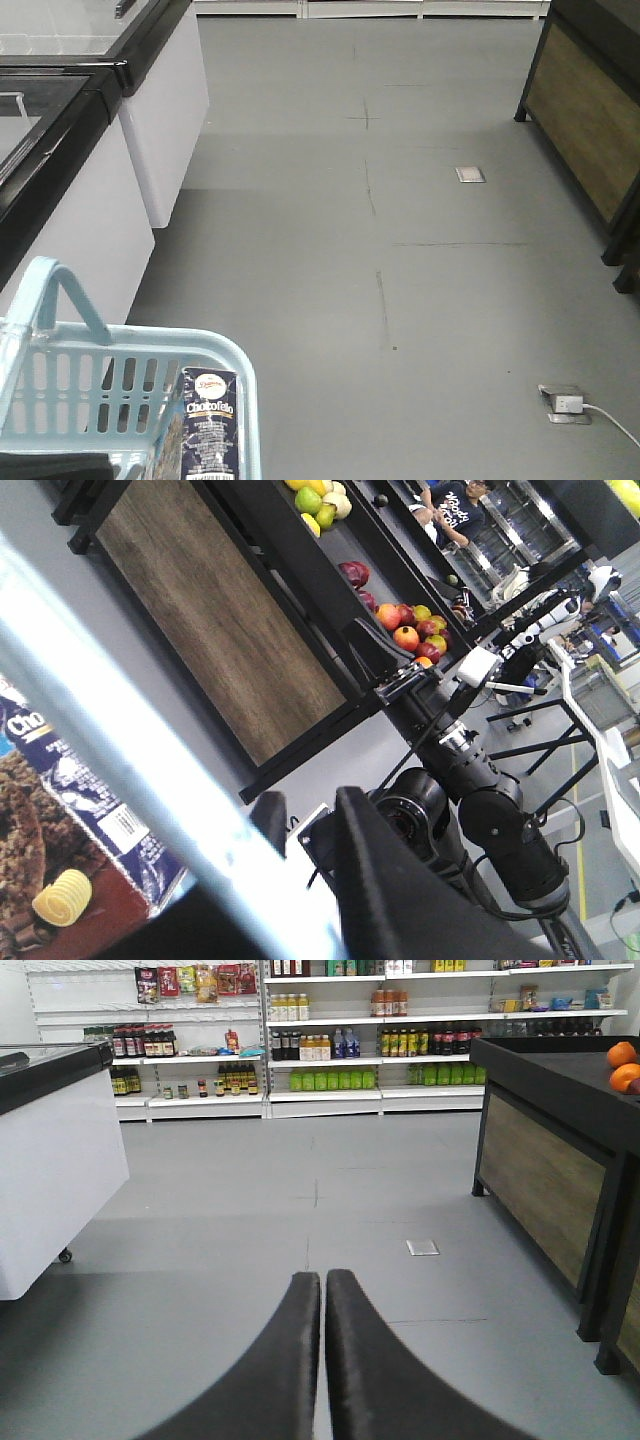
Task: Left arm holds basket, right arm returns cookies
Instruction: 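Lower the held basket beside the robot with the left gripper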
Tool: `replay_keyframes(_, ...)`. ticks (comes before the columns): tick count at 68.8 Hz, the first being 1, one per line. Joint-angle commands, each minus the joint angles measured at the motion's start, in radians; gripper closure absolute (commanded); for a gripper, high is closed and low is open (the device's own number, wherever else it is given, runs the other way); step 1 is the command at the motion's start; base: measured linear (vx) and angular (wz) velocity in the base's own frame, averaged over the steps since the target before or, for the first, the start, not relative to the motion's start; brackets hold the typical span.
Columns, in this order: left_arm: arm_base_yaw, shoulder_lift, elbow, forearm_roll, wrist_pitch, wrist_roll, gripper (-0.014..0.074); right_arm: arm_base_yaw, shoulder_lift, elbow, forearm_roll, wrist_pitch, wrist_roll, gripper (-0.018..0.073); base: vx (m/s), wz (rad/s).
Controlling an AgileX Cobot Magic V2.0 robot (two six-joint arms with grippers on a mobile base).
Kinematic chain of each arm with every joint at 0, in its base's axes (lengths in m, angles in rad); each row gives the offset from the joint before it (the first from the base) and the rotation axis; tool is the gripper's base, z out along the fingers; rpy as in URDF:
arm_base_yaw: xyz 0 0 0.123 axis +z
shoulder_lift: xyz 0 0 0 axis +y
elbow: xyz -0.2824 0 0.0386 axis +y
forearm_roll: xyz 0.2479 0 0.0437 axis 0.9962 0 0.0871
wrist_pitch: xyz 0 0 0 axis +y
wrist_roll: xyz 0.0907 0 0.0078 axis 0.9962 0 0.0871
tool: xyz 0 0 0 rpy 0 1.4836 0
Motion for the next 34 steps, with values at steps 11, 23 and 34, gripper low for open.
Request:
replay_keyframes(11, -0.006, -0.005, -0.028, -0.093, -0.039, 0.008, 0.0603, -0.006, -0.012, 0.003, 0.0, -0.072, -0.008, 0.0563, 0.0, 0.0)
replay_keyframes(23, -0.006, -0.005, -0.028, -0.093, -0.038, 0.009, 0.0603, -0.006, -0.012, 0.003, 0.0, -0.072, -0.008, 0.0563, 0.0, 0.0)
replay_keyframes(34, -0.006, -0.005, -0.028, -0.093, -0.038, 0.009, 0.0603, -0.006, -0.012, 0.003, 0.0, -0.072, -0.008, 0.0563, 0.0, 0.0)
